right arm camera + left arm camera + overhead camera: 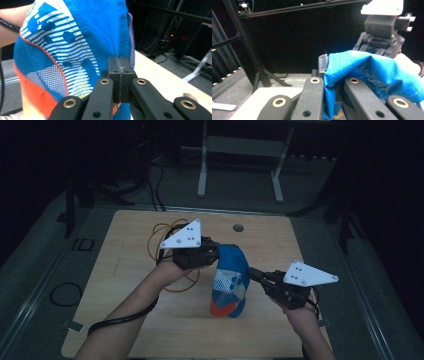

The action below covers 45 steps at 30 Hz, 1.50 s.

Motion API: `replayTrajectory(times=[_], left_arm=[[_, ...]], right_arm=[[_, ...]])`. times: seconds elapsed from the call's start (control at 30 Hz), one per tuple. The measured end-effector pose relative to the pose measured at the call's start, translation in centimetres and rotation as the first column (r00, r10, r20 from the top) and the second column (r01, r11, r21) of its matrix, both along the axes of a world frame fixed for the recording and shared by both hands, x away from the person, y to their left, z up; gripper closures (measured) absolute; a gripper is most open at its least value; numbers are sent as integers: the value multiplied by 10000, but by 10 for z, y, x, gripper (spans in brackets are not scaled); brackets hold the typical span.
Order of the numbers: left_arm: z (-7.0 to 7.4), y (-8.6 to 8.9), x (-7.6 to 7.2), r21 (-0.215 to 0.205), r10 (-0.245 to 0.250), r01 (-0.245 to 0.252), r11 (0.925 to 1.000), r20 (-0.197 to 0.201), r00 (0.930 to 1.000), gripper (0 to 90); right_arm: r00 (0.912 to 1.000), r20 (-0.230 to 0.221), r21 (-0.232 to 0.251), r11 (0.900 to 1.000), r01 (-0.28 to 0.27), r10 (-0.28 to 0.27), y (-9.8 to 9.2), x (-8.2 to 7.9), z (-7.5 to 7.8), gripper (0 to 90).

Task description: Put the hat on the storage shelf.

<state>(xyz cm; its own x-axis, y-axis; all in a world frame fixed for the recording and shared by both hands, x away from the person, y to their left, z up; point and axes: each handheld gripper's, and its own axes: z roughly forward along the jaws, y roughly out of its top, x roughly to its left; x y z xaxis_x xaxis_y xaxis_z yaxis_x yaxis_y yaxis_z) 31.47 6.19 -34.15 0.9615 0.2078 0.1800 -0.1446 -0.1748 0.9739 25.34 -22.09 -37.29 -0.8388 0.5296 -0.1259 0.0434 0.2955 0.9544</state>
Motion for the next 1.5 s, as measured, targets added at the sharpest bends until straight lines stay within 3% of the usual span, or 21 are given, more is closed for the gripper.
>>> replayTrajectory(times=[0.23, 0.4, 0.57, 0.8, 0.93, 1.0, 1.33, 1.43, 1.5], left_arm=[[2, 5, -3, 736, 190, -201, 9971, 159, 9997, 894], [-1, 6, -8, 1546, 404, -459, 9869, 384, 9984, 891], [-2, 11, -12, 1678, 395, -445, 9848, 333, 9987, 864], [-6, 36, -20, 1725, 679, -697, 9825, 160, 9976, 822], [-7, 46, -26, 1955, 879, -928, 9763, 337, 9956, 821], [-7, 53, -29, 1906, 955, -990, 9767, 276, 9950, 821], [0, 85, -47, 2011, 1592, -1697, 9648, 675, 9849, 752], [-1, 97, -50, 1920, 1938, -2007, 9607, 542, 9795, 680], [-3, 107, -51, 1562, 2156, -2174, 9635, 285, 9761, 637]], right_arm=[[9999, 25, 254, 9996, 157, -157, -13, 1, 11, 900], [9994, 179, 446, 9986, 278, -287, -21, 2, 21, 900], [9992, 233, 465, 9985, 298, -309, -23, 2, 28, 900], [9993, 235, 511, 9983, 286, -298, -24, 3, 32, 900], [9994, 268, 412, 9990, 197, -208, -19, 1, 33, 900], [9993, 326, 283, 9995, 150, -159, -16, 0, 35, 900], [9982, 552, 14, 9997, -239, 238, 4, 0, 46, 900], [9974, 696, 25, 9998, -196, 193, 7, 0, 51, 900], [9977, 618, 209, 9994, -286, 273, 8, 2, 55, 900]])
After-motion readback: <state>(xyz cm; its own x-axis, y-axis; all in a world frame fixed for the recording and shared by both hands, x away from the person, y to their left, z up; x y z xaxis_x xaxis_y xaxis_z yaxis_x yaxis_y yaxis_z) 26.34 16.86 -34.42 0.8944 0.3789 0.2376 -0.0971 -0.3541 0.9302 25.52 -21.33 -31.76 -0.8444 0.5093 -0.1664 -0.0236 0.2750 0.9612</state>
